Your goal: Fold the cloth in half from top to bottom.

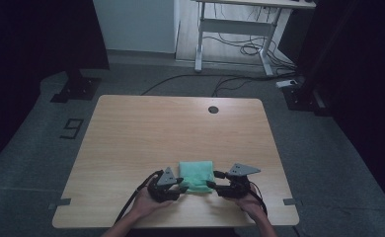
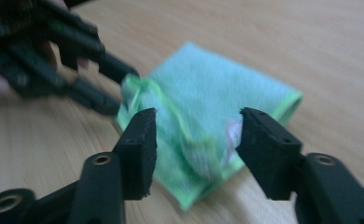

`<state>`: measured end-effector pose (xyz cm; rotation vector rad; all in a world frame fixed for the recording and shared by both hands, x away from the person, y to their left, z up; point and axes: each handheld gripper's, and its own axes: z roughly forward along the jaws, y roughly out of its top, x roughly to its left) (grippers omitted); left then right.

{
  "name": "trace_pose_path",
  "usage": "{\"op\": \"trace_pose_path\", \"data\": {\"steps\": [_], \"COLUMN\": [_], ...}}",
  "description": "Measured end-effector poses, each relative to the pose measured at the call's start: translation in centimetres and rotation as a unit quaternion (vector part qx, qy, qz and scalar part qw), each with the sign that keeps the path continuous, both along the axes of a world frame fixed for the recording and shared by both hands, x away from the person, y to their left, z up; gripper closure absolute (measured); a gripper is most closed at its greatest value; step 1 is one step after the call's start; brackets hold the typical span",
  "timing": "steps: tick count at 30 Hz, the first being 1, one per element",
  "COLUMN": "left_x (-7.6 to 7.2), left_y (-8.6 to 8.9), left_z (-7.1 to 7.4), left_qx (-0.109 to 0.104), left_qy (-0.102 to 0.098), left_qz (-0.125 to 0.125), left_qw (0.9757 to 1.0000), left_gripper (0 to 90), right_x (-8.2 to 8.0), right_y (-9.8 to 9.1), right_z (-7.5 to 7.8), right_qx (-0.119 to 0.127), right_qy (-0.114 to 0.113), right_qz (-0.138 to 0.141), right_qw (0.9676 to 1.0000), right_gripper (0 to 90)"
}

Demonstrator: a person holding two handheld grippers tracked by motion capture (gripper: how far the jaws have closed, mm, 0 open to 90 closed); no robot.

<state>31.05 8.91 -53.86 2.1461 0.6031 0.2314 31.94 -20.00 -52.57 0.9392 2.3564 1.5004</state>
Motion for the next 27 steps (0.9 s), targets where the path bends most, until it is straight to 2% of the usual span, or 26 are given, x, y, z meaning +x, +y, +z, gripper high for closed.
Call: {"op": "trace_pose_path", "data": {"steps": [3, 8, 12, 13, 14, 16, 19, 23, 25, 27], "left_x": [-0.4, 0.0, 1.7, 1.7, 2.5, 3.2, 3.6, 3.8, 3.8, 4.1], "left_y": [0.2, 0.6, -0.2, -0.2, -0.7, -1.1, -1.2, -1.2, -1.1, -1.0], "left_z": [0.7, 1.8, 1.4, 1.4, 0.9, 0.2, -0.4, -0.5, -0.2, 0.4], "left_qx": [-0.015, -0.037, -0.026, -0.026, -0.015, -0.002, 0.008, 0.008, 0.008, -0.003], "left_qy": [-0.003, -0.010, 0.005, 0.005, 0.016, 0.030, 0.042, 0.048, 0.040, 0.031], "left_qz": [-0.008, 0.003, 0.026, 0.026, 0.032, 0.040, 0.043, 0.041, 0.043, 0.048], "left_qw": [0.9999, 0.9993, 0.9993, 0.9993, 0.9992, 0.9987, 0.9982, 0.9980, 0.9983, 0.9983], "left_gripper": [50.1, 47.2, 47.8, 47.9, 48.2, 48.2, 49.3, 49.5, 49.4, 48.8], "right_x": [0.3, 1.3, 0.6, 0.4, 0.3, 0.3, 0.2, 0.1, 0.2, 0.2], "right_y": [0.6, 2.1, 3.1, 3.2, 3.4, 3.6, 3.5, 3.4, 3.5, 3.8], "right_z": [0.5, -0.4, -1.0, -1.2, -1.5, -1.9, -2.3, -2.5, -2.6, -2.6], "right_qx": [0.003, -0.012, -0.034, -0.043, -0.051, -0.064, -0.072, -0.077, -0.078, -0.084], "right_qy": [-0.006, 0.009, 0.010, 0.009, 0.011, 0.013, 0.016, 0.015, 0.016, 0.015], "right_qz": [-0.013, -0.015, 0.000, 0.003, 0.002, -0.001, -0.005, -0.006, -0.007, -0.008], "right_qw": [0.9999, 0.9998, 0.9994, 0.9990, 0.9986, 0.9978, 0.9972, 0.9969, 0.9968, 0.9963], "right_gripper": [43.2, 44.3, 43.2, 41.9, 39.9, 36.9, 34.8, 34.0, 33.3, 31.5]}}
